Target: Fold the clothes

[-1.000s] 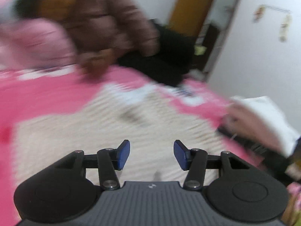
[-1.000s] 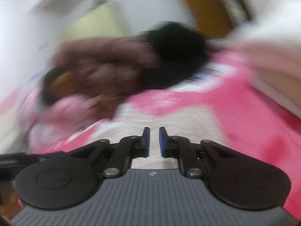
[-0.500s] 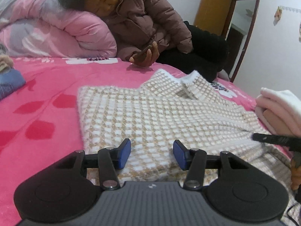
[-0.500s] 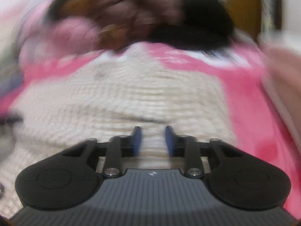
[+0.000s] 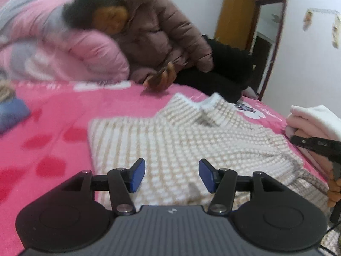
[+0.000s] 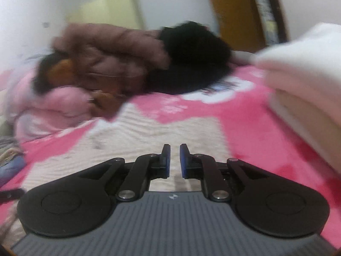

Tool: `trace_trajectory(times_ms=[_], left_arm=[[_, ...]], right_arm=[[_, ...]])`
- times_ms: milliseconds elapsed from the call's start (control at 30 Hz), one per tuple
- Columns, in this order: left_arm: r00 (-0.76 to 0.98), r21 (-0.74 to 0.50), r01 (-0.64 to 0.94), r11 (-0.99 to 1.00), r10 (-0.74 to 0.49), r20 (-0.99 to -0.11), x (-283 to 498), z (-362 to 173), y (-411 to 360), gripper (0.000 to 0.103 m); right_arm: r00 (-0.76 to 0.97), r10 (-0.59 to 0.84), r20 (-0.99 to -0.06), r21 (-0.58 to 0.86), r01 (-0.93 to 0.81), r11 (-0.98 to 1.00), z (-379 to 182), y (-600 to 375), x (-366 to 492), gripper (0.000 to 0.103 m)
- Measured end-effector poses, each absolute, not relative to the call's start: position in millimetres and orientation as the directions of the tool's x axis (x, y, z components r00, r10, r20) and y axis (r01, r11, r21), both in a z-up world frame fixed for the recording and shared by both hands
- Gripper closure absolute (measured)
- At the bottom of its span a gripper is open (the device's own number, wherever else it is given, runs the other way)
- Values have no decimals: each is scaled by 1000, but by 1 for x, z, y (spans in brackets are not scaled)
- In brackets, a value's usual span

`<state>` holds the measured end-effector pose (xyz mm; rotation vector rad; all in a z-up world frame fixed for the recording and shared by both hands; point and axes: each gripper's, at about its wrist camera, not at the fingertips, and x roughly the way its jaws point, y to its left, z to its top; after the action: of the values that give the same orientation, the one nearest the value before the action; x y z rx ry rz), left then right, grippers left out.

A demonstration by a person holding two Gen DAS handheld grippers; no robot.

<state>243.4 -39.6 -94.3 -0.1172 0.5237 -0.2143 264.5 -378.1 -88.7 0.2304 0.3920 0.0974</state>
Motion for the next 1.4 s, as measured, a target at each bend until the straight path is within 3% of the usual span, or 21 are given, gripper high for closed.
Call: trace_trajectory(times_ms=[67,133,267,333,467,567,633,700,867,1400], left_arm=[[833,-105,143,984,-177,-525,258,-97,-47,43],[800,-63,85,994,-106,-590,275,-108,-53,43],[814,7,69,998,-52,-579,273,-95,-75,43],[824,34,108,994,-71,-562,272,-85,-90,42],[861,167,136,977,-33,-507,277,-75,-128,28],[817,168,127,978,-7,-577,295,-95,-143,22],[795,145,103,984,6,-606,301,-109,-143,18],[802,120,81,989,7,-598,299,-114,-139,14],[808,132,54,990,34,-588,298,-117,-141,8],[821,155,21,988,71,-567,296,-118,-144,6]], right_arm=[[907,141,-397,188,-71,980,-91,-363,275,93],[897,112,-427,240,-7,971,-99,-377,285,93],[876,56,-479,328,120,937,-113,-404,302,93],[903,3,-430,294,137,946,-108,-402,296,90],[947,14,-320,193,50,980,-95,-372,284,90],[946,31,-324,43,-18,999,-94,-346,279,89],[885,54,-463,59,-30,998,-107,-346,295,82],[863,76,-500,107,-26,994,-115,-353,301,82],[864,85,-496,131,-22,991,-109,-359,299,78],[864,80,-496,108,-30,994,-115,-354,300,74]])
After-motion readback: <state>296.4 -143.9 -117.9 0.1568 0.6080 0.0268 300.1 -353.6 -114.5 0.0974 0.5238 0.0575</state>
